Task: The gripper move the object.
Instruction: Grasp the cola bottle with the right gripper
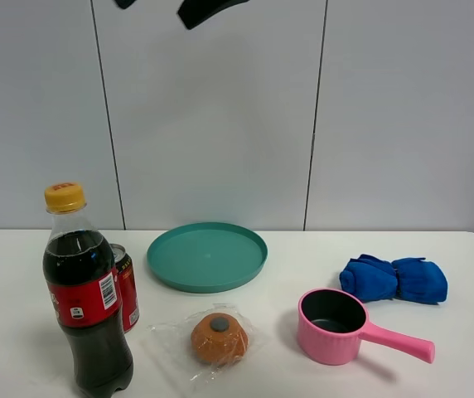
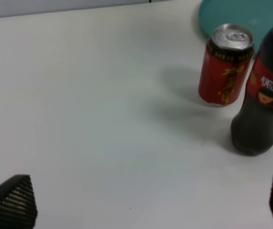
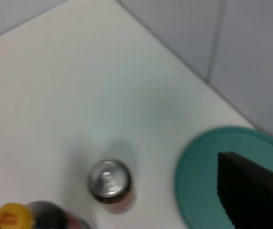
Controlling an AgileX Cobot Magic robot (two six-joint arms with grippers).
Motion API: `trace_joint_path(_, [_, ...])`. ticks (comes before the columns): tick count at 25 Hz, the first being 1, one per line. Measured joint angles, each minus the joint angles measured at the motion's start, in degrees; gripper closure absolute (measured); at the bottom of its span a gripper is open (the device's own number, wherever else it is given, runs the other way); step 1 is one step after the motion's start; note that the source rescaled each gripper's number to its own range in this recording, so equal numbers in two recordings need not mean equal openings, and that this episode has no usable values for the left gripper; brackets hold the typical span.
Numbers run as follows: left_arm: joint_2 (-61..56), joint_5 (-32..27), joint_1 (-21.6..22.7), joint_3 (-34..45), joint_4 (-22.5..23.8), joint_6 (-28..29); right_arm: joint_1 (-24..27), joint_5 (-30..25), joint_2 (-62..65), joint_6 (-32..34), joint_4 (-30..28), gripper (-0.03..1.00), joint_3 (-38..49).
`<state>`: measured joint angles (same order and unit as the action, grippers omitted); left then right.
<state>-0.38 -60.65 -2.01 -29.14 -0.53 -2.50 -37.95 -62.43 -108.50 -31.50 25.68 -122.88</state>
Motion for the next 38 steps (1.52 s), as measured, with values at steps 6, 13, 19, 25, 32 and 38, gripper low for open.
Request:
trace_joint_path(6, [0.0, 0.0, 0.0, 0.0, 0.0, 0.0, -8.2, 0.0, -2.2, 0.1, -1.8, 0.22, 0.0])
trace_joint_path(13, [0.0, 0.0, 0.0, 0.0, 0.0, 0.0, -10.4, 0.0, -2.2, 0.8, -2.5, 0.22, 0.0])
trace_joint_path(19, [0.0, 0.0, 0.0, 0.0, 0.0, 0.0, -10.4, -0.1, -2.2, 2.2, -10.8, 0.22, 0.0])
trace_joint_path(25, [0.0, 0.0, 0.0, 0.0, 0.0, 0.0, -10.4, -0.3, -2.2, 2.6, -14.6, 0.22, 0.0])
trace_joint_path(32, [0.0, 0.0, 0.0, 0.0, 0.0, 0.0, -10.4, -1.8, -2.0, 3.5, -9.8, 0.22, 0.7])
trace_joint_path(38, [0.0, 0.0, 0.0, 0.0, 0.0, 0.0, -10.7, 4.1, -2.0, 4.0, -3.3, 0.22, 11.4])
